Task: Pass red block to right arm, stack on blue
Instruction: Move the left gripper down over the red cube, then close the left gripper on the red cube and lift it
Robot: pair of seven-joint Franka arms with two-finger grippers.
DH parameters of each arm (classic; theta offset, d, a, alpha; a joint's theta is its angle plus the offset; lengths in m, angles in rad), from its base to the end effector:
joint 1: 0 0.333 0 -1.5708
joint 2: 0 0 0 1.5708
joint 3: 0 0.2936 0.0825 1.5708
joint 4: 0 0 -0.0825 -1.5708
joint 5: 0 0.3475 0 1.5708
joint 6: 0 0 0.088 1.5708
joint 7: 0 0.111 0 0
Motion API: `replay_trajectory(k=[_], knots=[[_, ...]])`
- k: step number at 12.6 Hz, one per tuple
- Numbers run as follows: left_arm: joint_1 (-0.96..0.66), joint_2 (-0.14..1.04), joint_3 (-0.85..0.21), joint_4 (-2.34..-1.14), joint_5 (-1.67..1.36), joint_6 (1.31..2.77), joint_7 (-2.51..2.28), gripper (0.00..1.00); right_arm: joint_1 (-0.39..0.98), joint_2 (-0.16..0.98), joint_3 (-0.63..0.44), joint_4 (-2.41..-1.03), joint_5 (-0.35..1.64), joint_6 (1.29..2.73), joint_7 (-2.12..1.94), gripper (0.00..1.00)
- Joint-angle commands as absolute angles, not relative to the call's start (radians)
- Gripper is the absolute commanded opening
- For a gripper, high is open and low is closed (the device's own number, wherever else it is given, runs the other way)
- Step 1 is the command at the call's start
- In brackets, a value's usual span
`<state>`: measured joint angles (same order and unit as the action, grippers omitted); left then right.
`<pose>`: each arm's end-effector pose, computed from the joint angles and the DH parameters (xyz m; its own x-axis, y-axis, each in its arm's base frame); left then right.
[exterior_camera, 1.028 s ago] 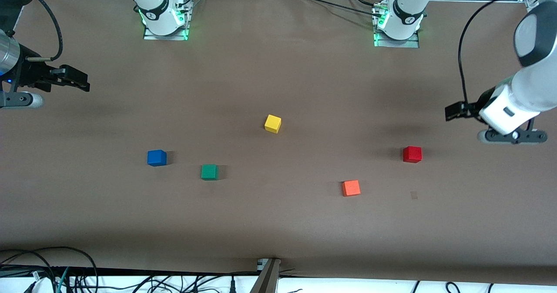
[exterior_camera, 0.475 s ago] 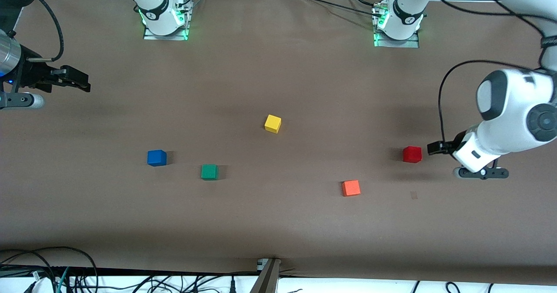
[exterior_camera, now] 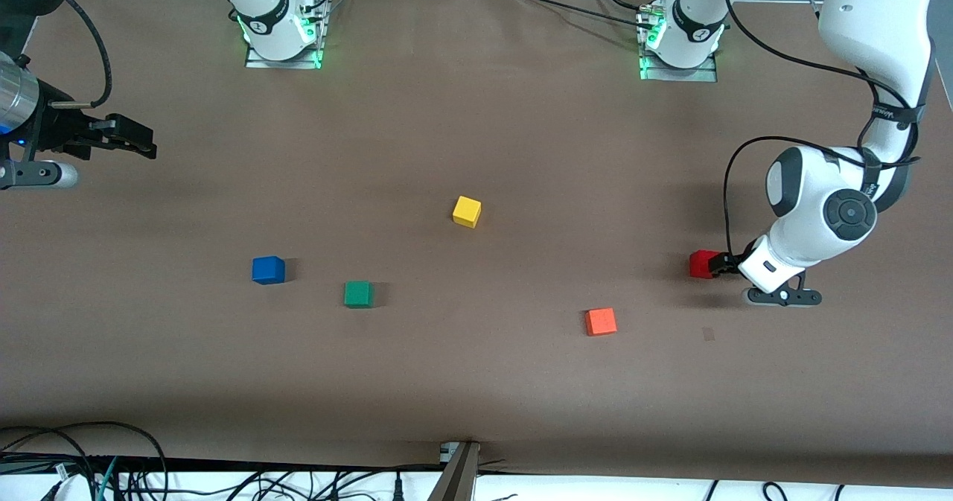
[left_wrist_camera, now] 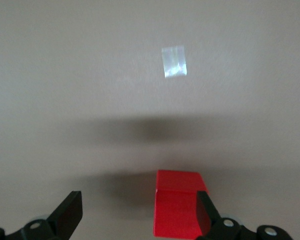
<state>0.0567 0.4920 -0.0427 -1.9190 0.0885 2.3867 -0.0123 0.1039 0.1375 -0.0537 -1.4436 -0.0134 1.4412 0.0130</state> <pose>0.5900 0.0104 0.2362 0.9991 -0.0336 -0.0240 -0.0345 -0.9986 -0.0392 0.5412 0.0276 0.5694 0.9897 0.0345 -0.1389 0.0379 -0.9990 0.0226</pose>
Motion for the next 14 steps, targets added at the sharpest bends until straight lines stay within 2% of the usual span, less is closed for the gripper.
replay_trajectory(k=[1,9,10,11,13,14], knots=[[0.063,0.479,-0.063,-1.951,0.101,2.399,0.006,1.00,0.101,0.150,-0.051,-1.419,-0.023,1.433,0.003,1.00],[0.064,0.535,-0.104,-1.968,0.100,2.422,0.008,1.00,0.101,0.161,-0.051,-1.419,-0.025,1.433,0.003,1.00],[0.064,0.534,-0.104,-1.968,0.104,2.425,0.029,0.93,0.101,0.167,-0.051,-1.419,-0.025,1.433,0.003,1.00],[0.072,0.535,-0.104,-1.968,0.104,2.427,0.076,0.71,0.101,0.169,-0.051,-1.419,-0.025,1.434,0.003,1.00],[0.090,0.551,-0.104,-1.965,0.104,2.430,0.101,0.40,0.103,0.187,-0.049,-1.419,-0.025,1.433,0.005,1.00],[0.091,0.546,-0.106,-1.962,0.104,2.425,0.106,0.10,0.104,0.189,-0.049,-1.419,-0.025,1.434,0.012,1.00]])
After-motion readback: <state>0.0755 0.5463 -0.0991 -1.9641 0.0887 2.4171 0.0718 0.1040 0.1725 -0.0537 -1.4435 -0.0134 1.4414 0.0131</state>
